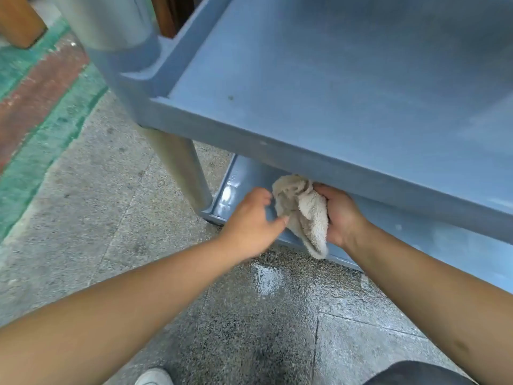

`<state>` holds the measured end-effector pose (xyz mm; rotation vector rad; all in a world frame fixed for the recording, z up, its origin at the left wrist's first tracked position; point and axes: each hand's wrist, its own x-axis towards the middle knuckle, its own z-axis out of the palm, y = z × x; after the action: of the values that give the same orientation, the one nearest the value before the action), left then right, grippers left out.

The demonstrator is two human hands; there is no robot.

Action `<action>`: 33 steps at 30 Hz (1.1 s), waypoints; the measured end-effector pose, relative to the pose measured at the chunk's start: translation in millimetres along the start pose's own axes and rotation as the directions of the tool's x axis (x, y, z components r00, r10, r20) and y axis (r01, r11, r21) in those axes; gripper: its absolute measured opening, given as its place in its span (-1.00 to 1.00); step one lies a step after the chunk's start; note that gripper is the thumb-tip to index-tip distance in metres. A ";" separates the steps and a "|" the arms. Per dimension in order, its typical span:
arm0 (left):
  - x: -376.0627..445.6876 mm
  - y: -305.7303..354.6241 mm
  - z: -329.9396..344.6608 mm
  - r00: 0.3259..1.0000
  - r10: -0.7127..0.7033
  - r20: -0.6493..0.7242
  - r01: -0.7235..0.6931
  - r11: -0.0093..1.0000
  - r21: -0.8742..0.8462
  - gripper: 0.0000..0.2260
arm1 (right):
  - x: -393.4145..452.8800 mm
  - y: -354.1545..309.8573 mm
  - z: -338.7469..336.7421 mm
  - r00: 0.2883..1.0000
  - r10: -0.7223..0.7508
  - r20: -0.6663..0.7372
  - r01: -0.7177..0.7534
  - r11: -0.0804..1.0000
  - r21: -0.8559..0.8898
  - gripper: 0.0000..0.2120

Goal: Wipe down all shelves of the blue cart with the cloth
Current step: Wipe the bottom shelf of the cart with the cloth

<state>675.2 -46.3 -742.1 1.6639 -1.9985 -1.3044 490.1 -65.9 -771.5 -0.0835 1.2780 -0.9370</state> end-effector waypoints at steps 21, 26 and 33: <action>91.1 -44.2 17.9 0.979 -0.123 0.160 0.201 0.555 -0.807 -0.71 | 37.1 10.3 -22.8 0.953 -0.303 -0.021 0.296 0.942 -0.160 -0.56; 93.2 -50.2 13.6 0.999 0.029 -0.022 -0.036 0.748 -0.662 -0.49 | 39.4 11.1 -30.5 0.938 -0.346 0.014 0.344 0.929 -0.138 -0.57; 103.8 -58.9 21.3 0.965 0.203 -0.166 -0.223 0.968 -0.117 -0.60 | 52.9 17.9 -40.8 0.834 -0.526 -0.166 0.239 0.616 -0.750 -0.69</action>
<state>666.6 -124.9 -834.0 1.3987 -1.8945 -1.1707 465.1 -70.4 -835.8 -0.8721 1.9928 -0.7866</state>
